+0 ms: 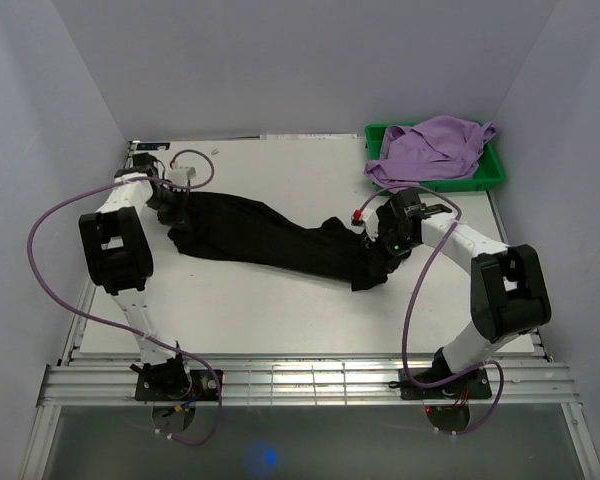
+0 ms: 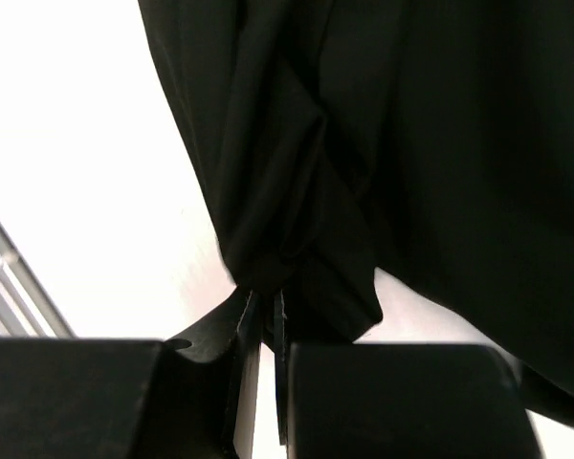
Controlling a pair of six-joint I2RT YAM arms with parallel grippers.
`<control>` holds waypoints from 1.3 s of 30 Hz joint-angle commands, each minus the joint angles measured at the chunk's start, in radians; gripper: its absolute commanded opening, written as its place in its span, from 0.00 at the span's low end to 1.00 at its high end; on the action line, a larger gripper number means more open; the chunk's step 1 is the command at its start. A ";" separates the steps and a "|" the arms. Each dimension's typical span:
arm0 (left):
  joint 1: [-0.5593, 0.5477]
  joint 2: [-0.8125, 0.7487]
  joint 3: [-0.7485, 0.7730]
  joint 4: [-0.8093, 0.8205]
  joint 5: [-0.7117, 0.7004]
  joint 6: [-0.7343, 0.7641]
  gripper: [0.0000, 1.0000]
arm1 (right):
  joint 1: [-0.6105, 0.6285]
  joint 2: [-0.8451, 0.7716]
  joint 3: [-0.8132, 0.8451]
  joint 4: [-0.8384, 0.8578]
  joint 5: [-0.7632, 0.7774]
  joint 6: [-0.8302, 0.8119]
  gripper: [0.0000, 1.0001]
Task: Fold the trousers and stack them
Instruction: Flatten the trousers out
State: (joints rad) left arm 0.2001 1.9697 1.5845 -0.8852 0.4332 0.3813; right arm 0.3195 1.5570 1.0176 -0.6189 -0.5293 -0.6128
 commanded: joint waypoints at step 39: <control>0.265 -0.060 -0.299 0.157 -0.108 0.031 0.00 | -0.007 0.098 0.446 -0.604 0.115 -0.127 0.08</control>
State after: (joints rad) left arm 0.4572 1.9251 1.2953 -0.7815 0.4061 0.4019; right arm 0.3145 1.6955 1.4063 -1.1305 -0.4393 -0.7017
